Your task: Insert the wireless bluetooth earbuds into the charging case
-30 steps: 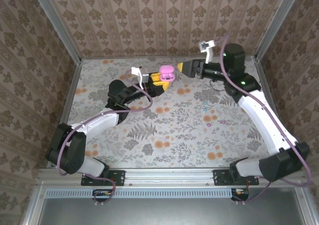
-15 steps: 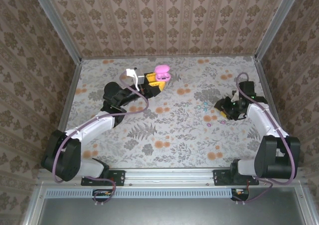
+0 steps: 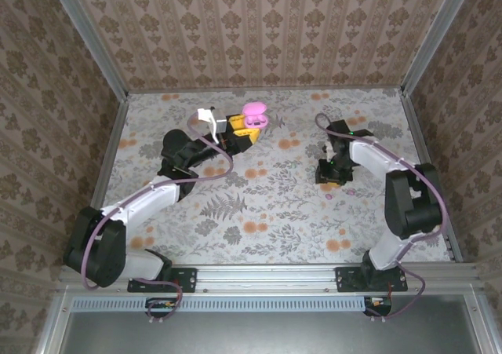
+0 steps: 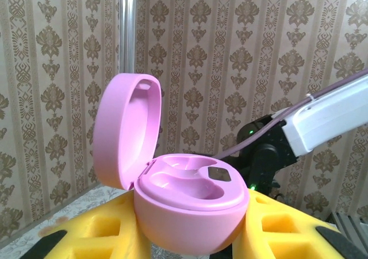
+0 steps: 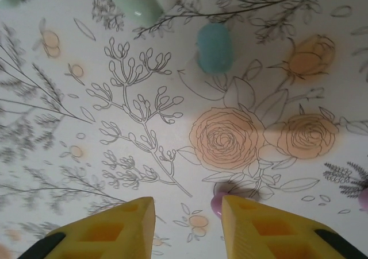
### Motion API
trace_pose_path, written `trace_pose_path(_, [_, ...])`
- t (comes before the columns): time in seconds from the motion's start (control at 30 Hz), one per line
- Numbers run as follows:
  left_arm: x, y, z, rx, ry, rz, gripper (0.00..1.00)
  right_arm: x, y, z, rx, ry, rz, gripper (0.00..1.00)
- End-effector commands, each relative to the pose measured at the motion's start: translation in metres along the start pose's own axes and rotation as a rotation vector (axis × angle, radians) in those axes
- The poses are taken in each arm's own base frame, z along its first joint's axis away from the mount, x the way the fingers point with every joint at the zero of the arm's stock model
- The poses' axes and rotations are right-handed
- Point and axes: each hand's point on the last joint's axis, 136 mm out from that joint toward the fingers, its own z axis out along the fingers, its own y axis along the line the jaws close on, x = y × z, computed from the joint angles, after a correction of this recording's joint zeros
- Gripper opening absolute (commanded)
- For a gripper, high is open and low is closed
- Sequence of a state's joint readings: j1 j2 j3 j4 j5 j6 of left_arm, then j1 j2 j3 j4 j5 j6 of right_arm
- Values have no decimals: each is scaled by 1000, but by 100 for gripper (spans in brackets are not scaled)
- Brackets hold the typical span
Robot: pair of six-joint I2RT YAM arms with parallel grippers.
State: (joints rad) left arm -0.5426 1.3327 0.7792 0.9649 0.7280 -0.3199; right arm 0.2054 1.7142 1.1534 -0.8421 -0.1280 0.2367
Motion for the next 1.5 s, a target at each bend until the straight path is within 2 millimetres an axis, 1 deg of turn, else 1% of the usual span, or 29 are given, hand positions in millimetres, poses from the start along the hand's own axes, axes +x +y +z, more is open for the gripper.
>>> trace_pose_path(0.0, [-15,-7,-3,-3,-31,49,31,22,-22,5,184,146,-168,38])
trace_pose_path(0.1, [-14,-7,-4,-9,-27,50,31,25,-22,10,213,190,-232,38])
trace_pose_path(0.27, [-14,-8,-5,-11,-21,52,31,22,-12,16,191,168,-320,40])
trace_pose_path(0.4, [-12,-7,-6,-16,-9,53,31,22,-14,20,208,188,-355,39])
trace_pose_path(0.67, [-12,-6,-5,-18,-4,56,31,30,-14,26,193,244,-369,38])
trace_pose_path(1.13, [-10,-4,-2,-13,9,47,31,31,-22,32,221,250,-351,33])
trace_pose_path(1.47, [-10,-4,1,-8,10,36,31,35,-24,35,222,267,-347,34])
